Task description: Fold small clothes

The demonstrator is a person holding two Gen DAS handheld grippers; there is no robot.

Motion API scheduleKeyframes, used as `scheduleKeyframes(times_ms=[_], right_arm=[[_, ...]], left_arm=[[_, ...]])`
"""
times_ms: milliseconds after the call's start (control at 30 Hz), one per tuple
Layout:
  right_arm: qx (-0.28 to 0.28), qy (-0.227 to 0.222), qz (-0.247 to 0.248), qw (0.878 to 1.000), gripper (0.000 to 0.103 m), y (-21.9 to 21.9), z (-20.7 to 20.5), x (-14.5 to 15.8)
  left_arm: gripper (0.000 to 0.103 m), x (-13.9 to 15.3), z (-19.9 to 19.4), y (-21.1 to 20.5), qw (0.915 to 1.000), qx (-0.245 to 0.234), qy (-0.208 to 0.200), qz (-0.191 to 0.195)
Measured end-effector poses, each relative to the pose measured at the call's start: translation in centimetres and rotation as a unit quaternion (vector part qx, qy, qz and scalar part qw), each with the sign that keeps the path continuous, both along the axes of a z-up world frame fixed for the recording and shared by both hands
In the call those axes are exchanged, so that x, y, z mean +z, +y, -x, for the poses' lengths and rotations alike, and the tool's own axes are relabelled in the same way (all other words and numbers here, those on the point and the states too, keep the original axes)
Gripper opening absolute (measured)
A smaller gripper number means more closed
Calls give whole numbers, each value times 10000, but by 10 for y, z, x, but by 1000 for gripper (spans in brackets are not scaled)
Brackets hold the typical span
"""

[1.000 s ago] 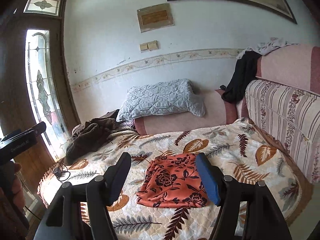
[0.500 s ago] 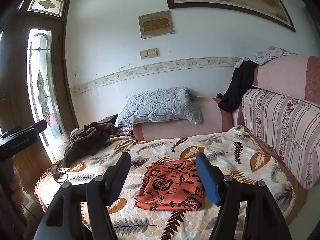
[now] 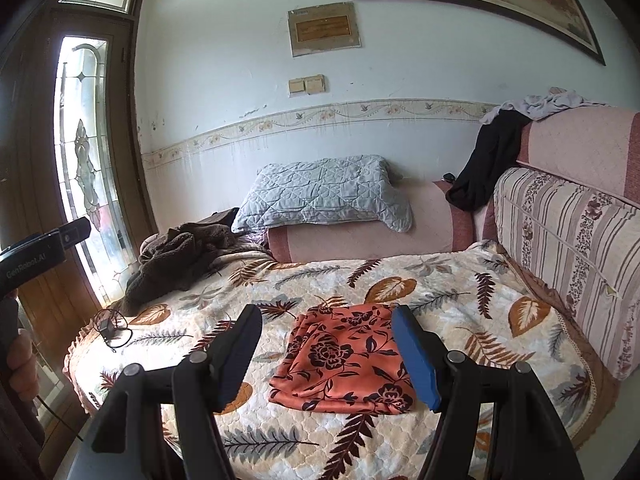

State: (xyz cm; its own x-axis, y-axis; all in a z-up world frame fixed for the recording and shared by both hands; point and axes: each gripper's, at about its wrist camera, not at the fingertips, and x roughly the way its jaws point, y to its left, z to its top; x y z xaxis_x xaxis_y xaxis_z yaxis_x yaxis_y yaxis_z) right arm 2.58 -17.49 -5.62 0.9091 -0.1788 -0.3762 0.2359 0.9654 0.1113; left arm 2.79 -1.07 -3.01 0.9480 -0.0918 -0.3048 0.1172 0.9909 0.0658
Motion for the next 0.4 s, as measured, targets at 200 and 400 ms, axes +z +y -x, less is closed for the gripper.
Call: scheduleKeyframes(times_ms=[200,400], right_arm=[[25,92,19,10000,71,-1,-13,-6],[-17,288,-178,9994,71,-27,-37,-17]], left_arm=[[103,-6,-15,-4,9999,-106,116,33],[103,-19,-43,-16,9999,-143,34,44]])
